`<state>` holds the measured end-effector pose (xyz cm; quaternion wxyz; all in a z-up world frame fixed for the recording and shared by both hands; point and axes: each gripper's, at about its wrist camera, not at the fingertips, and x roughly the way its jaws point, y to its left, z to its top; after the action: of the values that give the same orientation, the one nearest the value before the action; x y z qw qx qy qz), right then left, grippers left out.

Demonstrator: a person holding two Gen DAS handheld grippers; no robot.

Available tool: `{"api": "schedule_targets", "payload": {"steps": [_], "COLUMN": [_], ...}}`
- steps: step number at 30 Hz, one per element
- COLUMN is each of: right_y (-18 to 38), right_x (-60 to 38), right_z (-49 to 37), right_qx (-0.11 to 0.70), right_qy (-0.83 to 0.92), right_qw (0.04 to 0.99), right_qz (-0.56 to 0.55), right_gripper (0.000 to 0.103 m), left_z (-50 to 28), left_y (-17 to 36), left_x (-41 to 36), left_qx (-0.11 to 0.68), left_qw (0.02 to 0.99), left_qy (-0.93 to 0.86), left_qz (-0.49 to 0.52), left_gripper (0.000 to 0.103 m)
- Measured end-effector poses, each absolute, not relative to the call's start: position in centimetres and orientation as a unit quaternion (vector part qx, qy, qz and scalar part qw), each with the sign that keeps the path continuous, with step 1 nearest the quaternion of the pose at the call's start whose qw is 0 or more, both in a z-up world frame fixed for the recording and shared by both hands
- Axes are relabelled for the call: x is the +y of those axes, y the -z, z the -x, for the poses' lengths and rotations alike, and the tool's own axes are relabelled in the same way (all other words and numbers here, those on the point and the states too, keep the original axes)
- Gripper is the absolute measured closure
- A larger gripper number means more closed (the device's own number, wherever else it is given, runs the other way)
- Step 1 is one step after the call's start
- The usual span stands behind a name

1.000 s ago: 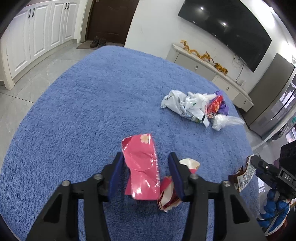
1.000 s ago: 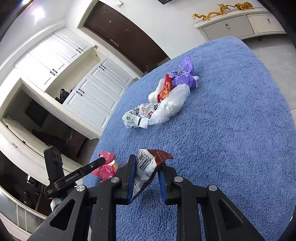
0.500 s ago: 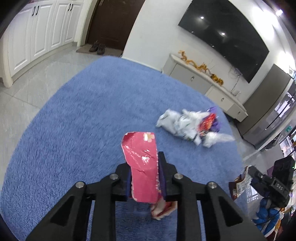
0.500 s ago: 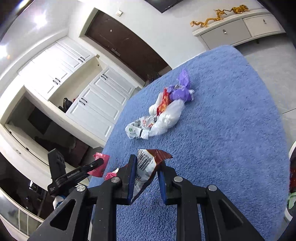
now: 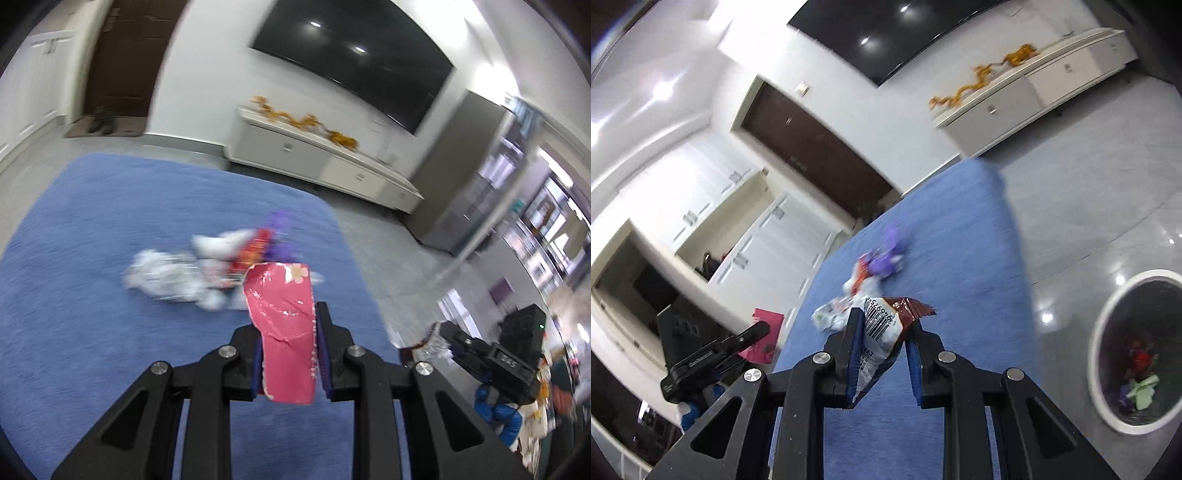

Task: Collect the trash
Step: 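Carry both items over the black bin and open both tools to drop them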

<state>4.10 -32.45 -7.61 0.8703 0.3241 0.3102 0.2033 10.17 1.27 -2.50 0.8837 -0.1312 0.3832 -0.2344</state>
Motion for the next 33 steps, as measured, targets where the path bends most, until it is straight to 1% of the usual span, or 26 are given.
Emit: {"api": "schedule_targets", "payload": {"steps": [11,18,23,30,33], "right_y": [9.6,12.6,15.2,18.1,18.7], "right_x": [-44.4,-49.9,-52.2,-54.0,-54.0], "right_z": [0.5,1.8,1.4,0.5,-0.1], "right_qx": [0.289,0.309,0.328,0.352,0.362], "right_qy": [-0.050,0.043,0.074,0.096,0.102], "right_qw": [0.884,0.872,0.857,0.842,0.841], "right_qz": [-0.363,-0.376,-0.390,-0.396,-0.389], "right_gripper": [0.082,0.082,0.082,0.082,0.080], "left_z": [-11.1,-12.6,-13.9,-15.0,-15.7], "left_y": [2.6,5.1,7.8,11.1,12.2], "left_x": [-15.5,-24.9,-29.9,-33.7,-34.9], "left_qx": [0.418,0.455,0.482,0.505,0.517], "left_qw": [0.832,0.800,0.784,0.771,0.764], "left_qy": [0.361,0.391,0.392,0.388,0.386], "left_qz": [0.045,0.002,-0.018,-0.026,-0.019], "left_gripper": [0.081,0.080,0.079,0.079,0.078]}}
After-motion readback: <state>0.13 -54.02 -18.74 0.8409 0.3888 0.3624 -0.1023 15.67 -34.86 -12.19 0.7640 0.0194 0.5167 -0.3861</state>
